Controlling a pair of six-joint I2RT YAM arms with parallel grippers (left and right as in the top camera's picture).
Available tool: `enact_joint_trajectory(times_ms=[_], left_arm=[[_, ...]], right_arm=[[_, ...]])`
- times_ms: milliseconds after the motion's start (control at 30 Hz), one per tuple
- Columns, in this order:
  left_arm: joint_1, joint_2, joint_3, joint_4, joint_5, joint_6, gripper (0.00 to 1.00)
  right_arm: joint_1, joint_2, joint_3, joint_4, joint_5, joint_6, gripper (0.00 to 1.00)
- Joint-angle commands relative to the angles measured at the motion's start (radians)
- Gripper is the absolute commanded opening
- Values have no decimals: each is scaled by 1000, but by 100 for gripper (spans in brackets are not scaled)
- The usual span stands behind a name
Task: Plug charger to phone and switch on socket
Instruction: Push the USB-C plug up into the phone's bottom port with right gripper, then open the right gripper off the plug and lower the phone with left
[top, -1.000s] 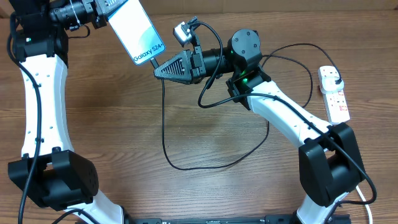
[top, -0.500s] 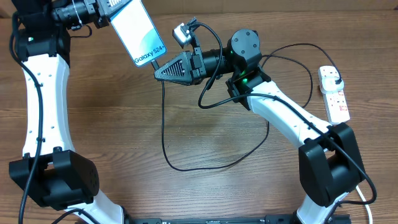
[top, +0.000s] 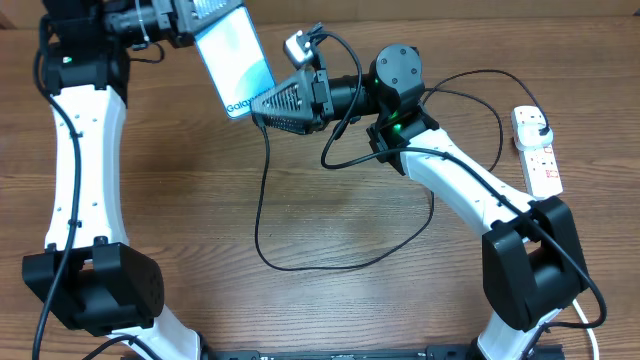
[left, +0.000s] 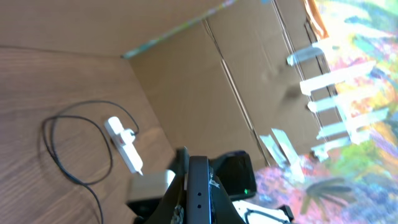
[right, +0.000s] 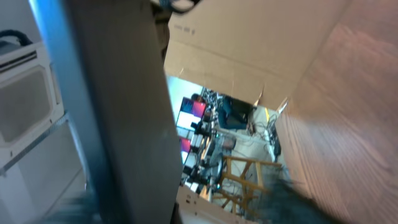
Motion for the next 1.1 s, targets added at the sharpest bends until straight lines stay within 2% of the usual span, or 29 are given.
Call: enact_joint_trajectory(times_ms=[0,167,233,367,433,500,567,633,667,700,733,767,833,967,1067], left_arm=[[26,-11,14,2,24,4,4],[96,-11,14,-6,27,4,4],[114,-11,14,-12,32,0,5],[126,-11,14,-37,29,8,4],[125,-11,14,-37,25,22,4],[125,-11,14,-48,20,29,4],[123,-11,14,-116,0,106,4],[115,-11,14,-205,-24,201,4],[98,-11,14,-350,-84,322,4],[90,-11,14,-420,-120,378,4],[59,-11,13,-604,-247,513,4],[41,-9,13,-674,-308,568,4],[-40,6,13,-872,-527,702,5],[-152,55,-5,-948,-732,708,4],[-228,126,-15,-940,-757,707,4]], right_arm=[[-32,-34,13,6,29,-8,100],[-97,-34,13,-61,35,-55,100],[-128,-34,13,-203,55,-152,100],[-174,-34,13,-705,195,-453,100],[-187,-34,13,-998,336,-606,100],[-188,-34,13,-1162,439,-683,100],[-188,-34,13,-1342,576,-749,100],[-188,-34,13,-1419,658,-778,100],[-190,-34,13,-1481,753,-788,100],[-190,-34,13,-1510,803,-788,100],[-190,-34,13,-1550,885,-789,100],[-190,-34,13,-1567,922,-796,100],[-190,-34,13,-1600,1000,-821,100],[-194,-34,17,-1586,1031,-821,100],[-204,-34,36,-1589,1030,-820,100]])
